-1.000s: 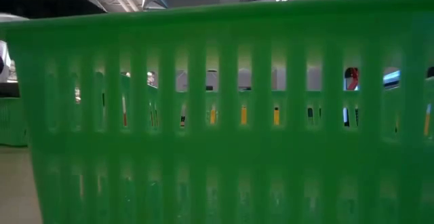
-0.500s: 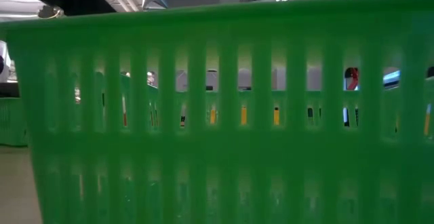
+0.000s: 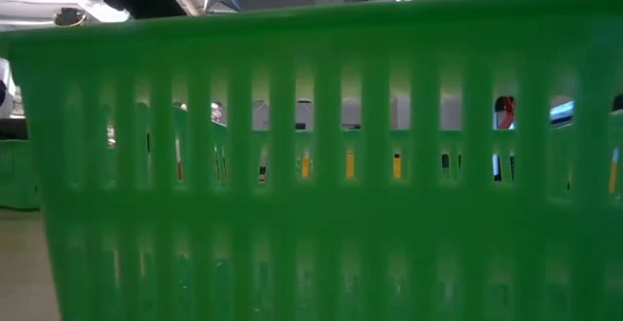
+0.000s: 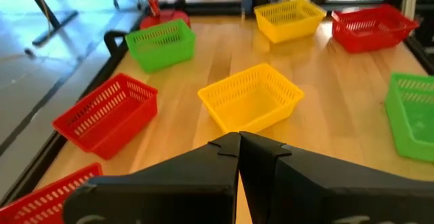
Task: Stack baskets by color
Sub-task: Stack the right yellow bin on the yellow bin
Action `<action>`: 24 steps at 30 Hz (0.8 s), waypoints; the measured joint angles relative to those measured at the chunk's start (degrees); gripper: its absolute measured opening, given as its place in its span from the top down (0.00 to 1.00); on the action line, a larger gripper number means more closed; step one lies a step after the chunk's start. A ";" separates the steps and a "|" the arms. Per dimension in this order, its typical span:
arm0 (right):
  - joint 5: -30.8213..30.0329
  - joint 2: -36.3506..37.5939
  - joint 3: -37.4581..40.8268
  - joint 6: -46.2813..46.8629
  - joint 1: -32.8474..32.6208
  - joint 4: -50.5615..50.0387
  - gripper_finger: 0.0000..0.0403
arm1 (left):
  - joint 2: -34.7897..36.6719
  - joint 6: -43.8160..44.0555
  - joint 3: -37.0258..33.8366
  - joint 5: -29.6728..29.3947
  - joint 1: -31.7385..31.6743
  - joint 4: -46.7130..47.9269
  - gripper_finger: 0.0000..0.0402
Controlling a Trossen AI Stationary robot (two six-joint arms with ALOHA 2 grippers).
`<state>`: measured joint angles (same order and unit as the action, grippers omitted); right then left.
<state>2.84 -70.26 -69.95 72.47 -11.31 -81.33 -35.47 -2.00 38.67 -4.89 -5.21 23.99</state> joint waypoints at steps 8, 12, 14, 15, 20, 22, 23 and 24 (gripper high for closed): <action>2.78 -5.72 0.04 -0.70 0.44 -0.74 0.65 | -5.57 -0.79 8.15 0.07 0.00 4.74 1.00; 3.83 -6.62 2.94 -1.86 0.44 2.37 0.65 | -5.78 -3.88 9.46 0.46 0.44 4.89 1.00; 6.35 -6.40 5.98 -2.43 0.74 5.42 0.65 | -5.79 -4.49 9.51 0.52 0.52 4.92 1.00; 6.82 -6.15 7.71 -2.46 0.77 6.76 0.65 | -5.81 -4.50 9.51 0.50 0.52 4.94 1.00; 7.45 -5.73 14.51 -3.76 0.77 13.54 0.65 | -5.78 -4.41 9.51 0.50 0.52 5.09 1.00; 8.57 -5.81 16.67 -3.90 0.78 16.52 0.65 | -5.78 -4.55 9.51 0.50 0.51 5.09 1.00; 8.89 -5.88 17.78 -4.00 0.81 17.80 0.65 | -5.78 -4.53 9.51 0.49 0.50 5.09 1.00; 8.87 -5.88 18.74 -4.09 0.81 18.28 0.65 | -5.78 -4.55 9.51 0.50 0.50 5.09 1.00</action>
<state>11.70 -76.14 -51.21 68.38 -10.50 -63.05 -41.25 -6.55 48.18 -4.38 -4.71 29.08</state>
